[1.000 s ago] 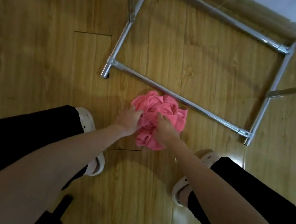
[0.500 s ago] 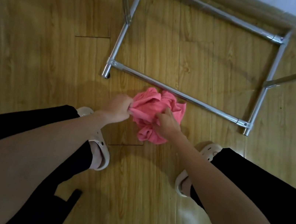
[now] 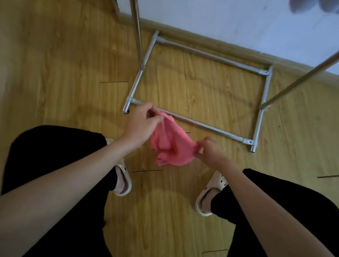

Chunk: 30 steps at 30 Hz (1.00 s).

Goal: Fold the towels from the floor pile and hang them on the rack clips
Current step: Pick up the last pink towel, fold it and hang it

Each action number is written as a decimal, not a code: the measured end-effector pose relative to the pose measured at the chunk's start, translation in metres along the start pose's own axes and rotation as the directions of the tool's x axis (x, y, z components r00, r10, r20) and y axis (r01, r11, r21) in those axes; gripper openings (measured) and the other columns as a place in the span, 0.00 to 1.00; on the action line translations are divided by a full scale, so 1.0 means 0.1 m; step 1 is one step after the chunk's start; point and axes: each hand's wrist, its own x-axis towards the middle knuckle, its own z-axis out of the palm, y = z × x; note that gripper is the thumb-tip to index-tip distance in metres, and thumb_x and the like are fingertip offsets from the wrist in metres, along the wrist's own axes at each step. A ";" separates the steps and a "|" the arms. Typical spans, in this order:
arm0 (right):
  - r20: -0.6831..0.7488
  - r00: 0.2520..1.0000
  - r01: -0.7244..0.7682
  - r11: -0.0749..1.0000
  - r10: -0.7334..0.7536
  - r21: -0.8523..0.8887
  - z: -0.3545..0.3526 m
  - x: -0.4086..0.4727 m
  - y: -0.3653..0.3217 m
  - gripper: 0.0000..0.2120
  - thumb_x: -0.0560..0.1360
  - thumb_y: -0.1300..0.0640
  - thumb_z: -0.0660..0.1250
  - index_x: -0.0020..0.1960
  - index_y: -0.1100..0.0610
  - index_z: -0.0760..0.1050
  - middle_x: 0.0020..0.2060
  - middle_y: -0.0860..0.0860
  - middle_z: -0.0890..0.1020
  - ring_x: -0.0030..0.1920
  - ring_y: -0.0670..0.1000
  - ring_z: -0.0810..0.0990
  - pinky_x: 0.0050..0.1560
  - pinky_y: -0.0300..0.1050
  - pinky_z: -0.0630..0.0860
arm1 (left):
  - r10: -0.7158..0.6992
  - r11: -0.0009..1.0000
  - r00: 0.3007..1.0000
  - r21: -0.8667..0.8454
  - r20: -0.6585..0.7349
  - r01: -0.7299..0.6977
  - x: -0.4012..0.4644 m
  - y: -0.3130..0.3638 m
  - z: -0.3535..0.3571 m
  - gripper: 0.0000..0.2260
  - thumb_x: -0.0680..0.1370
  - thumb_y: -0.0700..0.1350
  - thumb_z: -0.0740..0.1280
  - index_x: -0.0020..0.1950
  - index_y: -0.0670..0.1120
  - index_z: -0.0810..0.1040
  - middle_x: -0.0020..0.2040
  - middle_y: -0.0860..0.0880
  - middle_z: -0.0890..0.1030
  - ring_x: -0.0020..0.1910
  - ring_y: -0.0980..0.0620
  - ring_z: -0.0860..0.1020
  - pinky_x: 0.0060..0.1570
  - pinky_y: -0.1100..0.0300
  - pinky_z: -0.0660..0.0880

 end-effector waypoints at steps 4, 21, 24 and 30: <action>-0.094 0.995 -0.020 0.999 0.024 0.045 -0.26 -0.40 -0.03 0.05 0.74 0.57 0.68 0.48 0.58 0.79 0.47 0.57 0.77 0.47 0.55 0.76 0.49 0.45 0.70 | -0.026 0.968 0.984 -0.250 -0.178 -0.019 -0.20 0.45 -0.31 0.05 0.70 0.39 0.66 0.34 0.43 0.75 0.31 0.47 0.77 0.34 0.49 0.75 0.38 0.50 0.70; -0.563 0.805 0.383 0.889 -0.187 0.253 -1.40 -2.19 -1.21 0.07 0.81 0.60 0.54 0.48 0.57 0.70 0.38 0.46 0.76 0.38 0.41 0.76 0.37 0.32 0.72 | 0.265 0.964 0.932 0.052 -0.246 -0.260 -0.76 1.57 -1.00 0.06 0.75 0.45 0.69 0.44 0.42 0.79 0.37 0.53 0.78 0.34 0.64 0.74 0.38 0.68 0.71; -0.682 0.706 0.481 0.837 -0.193 0.262 -1.71 -2.44 -1.53 0.04 0.79 0.64 0.57 0.48 0.58 0.70 0.38 0.45 0.75 0.37 0.41 0.72 0.41 0.31 0.69 | 0.315 0.947 0.928 -0.001 -0.200 -0.322 -0.79 1.79 -1.06 0.02 0.74 0.42 0.70 0.43 0.44 0.79 0.36 0.53 0.78 0.35 0.66 0.76 0.41 0.68 0.74; -0.791 0.609 0.552 0.745 -0.052 0.376 -2.14 -2.77 -2.04 0.11 0.79 0.62 0.57 0.38 0.58 0.66 0.31 0.47 0.68 0.31 0.40 0.66 0.34 0.34 0.65 | 0.438 0.894 0.899 -0.109 0.017 -0.434 -1.05 2.15 -1.08 0.06 0.76 0.32 0.65 0.47 0.40 0.80 0.40 0.48 0.81 0.39 0.58 0.80 0.44 0.62 0.77</action>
